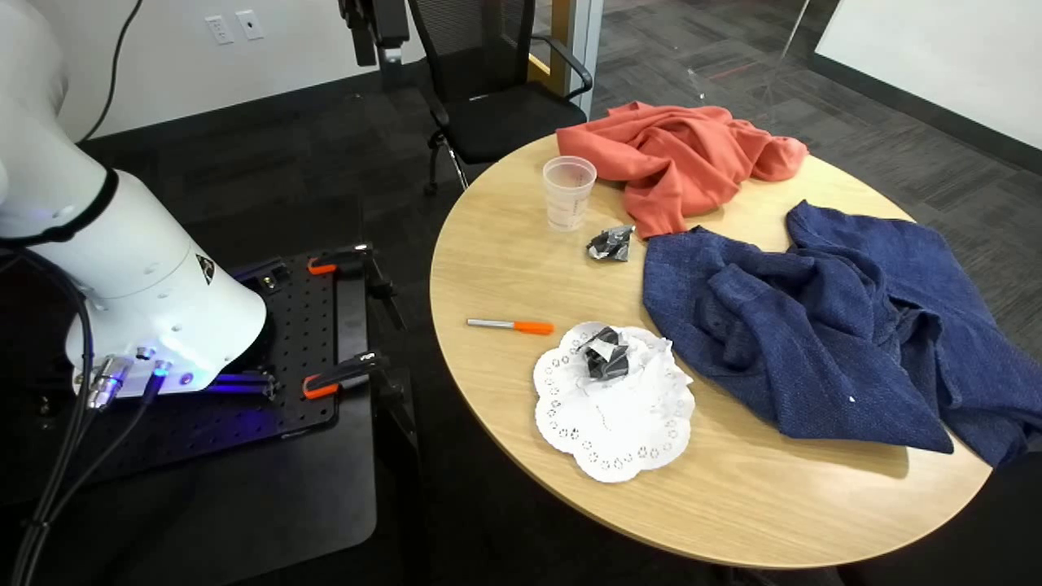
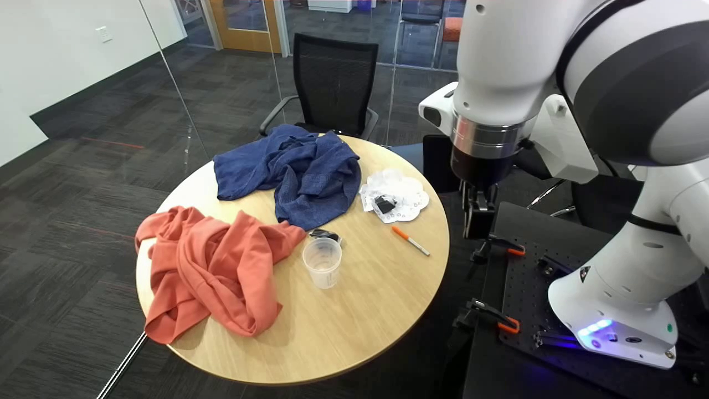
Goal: Move the cup slightly to the right
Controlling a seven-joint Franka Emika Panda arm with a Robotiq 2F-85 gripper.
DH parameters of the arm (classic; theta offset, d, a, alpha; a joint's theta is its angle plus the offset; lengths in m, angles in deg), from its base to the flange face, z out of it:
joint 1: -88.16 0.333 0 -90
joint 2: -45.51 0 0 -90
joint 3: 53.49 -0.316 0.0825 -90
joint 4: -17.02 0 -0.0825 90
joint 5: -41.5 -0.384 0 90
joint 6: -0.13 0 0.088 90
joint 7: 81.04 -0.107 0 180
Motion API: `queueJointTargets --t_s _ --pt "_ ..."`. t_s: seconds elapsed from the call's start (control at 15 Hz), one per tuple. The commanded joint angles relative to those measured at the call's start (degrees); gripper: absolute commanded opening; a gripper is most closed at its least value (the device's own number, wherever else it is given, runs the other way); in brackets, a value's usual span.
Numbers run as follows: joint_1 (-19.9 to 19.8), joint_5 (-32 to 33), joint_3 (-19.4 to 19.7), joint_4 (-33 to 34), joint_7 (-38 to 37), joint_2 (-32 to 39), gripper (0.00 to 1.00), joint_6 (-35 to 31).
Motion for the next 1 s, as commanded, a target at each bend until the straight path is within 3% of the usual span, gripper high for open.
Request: queueJointTargets --t_s 0.0,0.93 --pt "0.2 0.2 0.6 2.9 -0.4 3.4 1.0 -2.6" --pt "-4.2 5.3 1.8 17.4 -8.9 31.4 1.0 -24.4"
